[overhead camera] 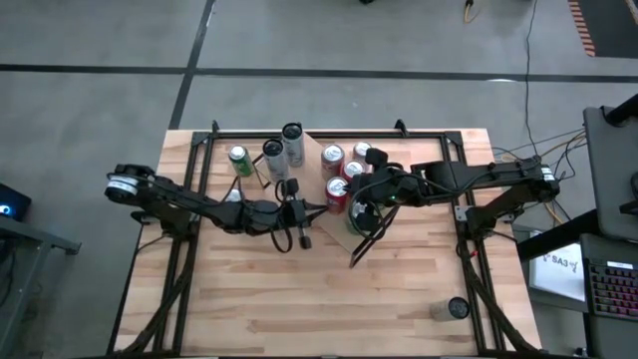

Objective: Place canned beverage on shelf
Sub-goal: Put the right orange soda can on the shelf aligned with the other orange soda can

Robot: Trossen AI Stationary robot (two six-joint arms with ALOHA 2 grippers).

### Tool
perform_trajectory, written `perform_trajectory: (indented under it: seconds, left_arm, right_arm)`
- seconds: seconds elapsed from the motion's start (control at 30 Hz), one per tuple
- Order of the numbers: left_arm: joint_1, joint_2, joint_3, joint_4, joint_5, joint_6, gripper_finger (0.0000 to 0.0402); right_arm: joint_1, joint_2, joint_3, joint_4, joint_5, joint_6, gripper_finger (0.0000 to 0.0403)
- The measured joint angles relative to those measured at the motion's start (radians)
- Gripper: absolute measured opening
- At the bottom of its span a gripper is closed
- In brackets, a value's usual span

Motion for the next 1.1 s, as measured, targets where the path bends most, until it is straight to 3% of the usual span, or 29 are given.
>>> perform_trajectory:
  seconds: [0.8, 1.1]
  left_arm:
    - [0.013, 0.01, 0.001, 0.042, -0.034, -0.006, 0.0]
    - [-0.099, -0.136, 0.001, -0.128, -0.036, -0.031, 0.0]
  right_arm:
    - [0.0, 0.0, 0.0, -0.002, 0.0, 0.003, 0.0009]
    - [0.015, 0.0, 0.0, -0.007, 0.0, 0.049, 0.0009]
